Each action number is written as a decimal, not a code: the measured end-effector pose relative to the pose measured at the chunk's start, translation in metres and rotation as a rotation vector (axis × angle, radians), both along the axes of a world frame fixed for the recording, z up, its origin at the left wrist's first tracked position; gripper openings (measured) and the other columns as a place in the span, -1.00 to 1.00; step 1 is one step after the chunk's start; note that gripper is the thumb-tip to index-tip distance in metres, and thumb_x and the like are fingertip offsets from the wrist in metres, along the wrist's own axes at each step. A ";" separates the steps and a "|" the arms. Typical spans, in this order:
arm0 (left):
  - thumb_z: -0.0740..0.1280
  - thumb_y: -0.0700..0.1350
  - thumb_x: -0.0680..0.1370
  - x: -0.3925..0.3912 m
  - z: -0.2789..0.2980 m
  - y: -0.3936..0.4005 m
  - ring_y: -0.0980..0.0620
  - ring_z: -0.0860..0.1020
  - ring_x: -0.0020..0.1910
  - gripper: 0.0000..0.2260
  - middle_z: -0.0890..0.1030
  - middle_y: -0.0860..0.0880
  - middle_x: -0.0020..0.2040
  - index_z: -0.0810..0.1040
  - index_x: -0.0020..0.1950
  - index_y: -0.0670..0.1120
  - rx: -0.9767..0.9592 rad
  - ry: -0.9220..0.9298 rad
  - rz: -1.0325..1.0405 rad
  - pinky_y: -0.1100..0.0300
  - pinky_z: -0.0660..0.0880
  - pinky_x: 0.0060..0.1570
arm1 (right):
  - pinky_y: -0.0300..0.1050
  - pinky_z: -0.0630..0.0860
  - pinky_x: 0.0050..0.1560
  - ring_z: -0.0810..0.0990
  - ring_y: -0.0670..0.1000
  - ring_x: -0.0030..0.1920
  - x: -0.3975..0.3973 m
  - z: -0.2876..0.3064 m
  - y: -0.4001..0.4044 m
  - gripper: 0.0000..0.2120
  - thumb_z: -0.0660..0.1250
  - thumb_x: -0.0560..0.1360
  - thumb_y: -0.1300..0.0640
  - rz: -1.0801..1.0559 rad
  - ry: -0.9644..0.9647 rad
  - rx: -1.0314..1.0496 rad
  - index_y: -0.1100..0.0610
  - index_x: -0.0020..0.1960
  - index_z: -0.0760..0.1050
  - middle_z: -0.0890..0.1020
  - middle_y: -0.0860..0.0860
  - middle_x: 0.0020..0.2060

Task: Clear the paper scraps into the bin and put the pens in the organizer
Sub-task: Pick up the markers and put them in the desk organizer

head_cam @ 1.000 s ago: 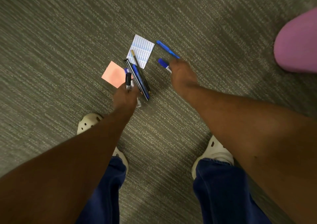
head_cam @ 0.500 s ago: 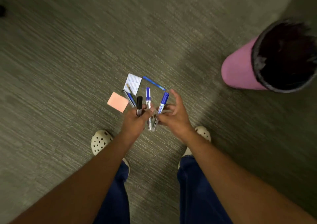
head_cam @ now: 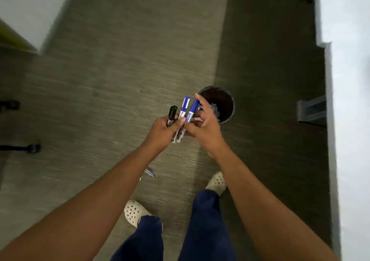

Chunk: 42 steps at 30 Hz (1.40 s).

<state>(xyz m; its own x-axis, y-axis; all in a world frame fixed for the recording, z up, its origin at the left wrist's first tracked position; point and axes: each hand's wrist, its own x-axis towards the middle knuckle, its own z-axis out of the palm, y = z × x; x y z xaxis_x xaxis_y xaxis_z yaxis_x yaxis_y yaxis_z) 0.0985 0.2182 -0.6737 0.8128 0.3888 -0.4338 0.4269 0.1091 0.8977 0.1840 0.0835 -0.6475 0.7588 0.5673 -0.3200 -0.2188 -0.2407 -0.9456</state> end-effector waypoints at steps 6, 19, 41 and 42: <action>0.41 -0.05 0.62 0.072 0.115 -0.069 0.05 0.71 -0.23 -0.79 0.76 -0.11 -0.17 0.73 0.14 -0.15 0.024 -0.086 -0.138 0.26 0.55 -0.26 | 0.44 0.61 0.08 0.65 0.36 0.12 0.049 0.117 -0.088 -0.17 0.40 0.52 0.45 -0.093 -0.054 0.059 -0.10 0.62 0.21 0.66 0.15 0.14; 0.40 0.00 0.59 0.202 0.201 -0.250 0.06 0.74 -0.23 -0.81 0.77 -0.07 -0.17 0.72 0.12 -0.04 -0.086 -0.090 -0.444 0.31 0.57 -0.35 | -0.06 0.72 0.00 0.69 -0.03 0.22 0.142 0.176 -0.290 -0.19 0.46 0.55 0.23 -0.247 -0.168 0.051 -0.37 0.56 0.18 0.64 -0.14 0.17; 0.37 0.29 0.48 0.346 0.254 -0.295 0.08 0.74 -0.09 -0.75 0.77 0.10 -0.06 0.70 0.05 0.25 -0.001 -0.099 -0.741 0.16 0.57 -0.18 | -0.03 0.72 0.05 0.68 0.04 0.14 0.229 0.223 -0.320 -0.44 0.43 0.60 0.07 -0.782 -0.170 0.034 -0.36 0.43 0.27 0.57 -0.05 0.27; 0.37 0.31 0.46 0.352 0.253 -0.296 0.08 0.74 -0.11 -0.76 0.76 0.12 -0.08 0.70 0.02 0.27 -0.001 -0.093 -0.732 0.17 0.57 -0.19 | -0.01 0.72 0.07 0.68 0.05 0.14 0.235 0.222 -0.321 -0.44 0.44 0.59 0.07 -0.798 -0.164 0.038 -0.34 0.43 0.28 0.57 -0.05 0.27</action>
<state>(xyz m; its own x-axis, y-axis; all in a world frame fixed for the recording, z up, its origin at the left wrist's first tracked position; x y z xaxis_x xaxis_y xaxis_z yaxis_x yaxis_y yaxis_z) 0.4500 -0.0777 -0.4204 0.8972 -0.2680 -0.3509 0.3133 -0.1736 0.9337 0.4187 -0.2377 -0.4251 0.9747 -0.1555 -0.1608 -0.1686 -0.0385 -0.9849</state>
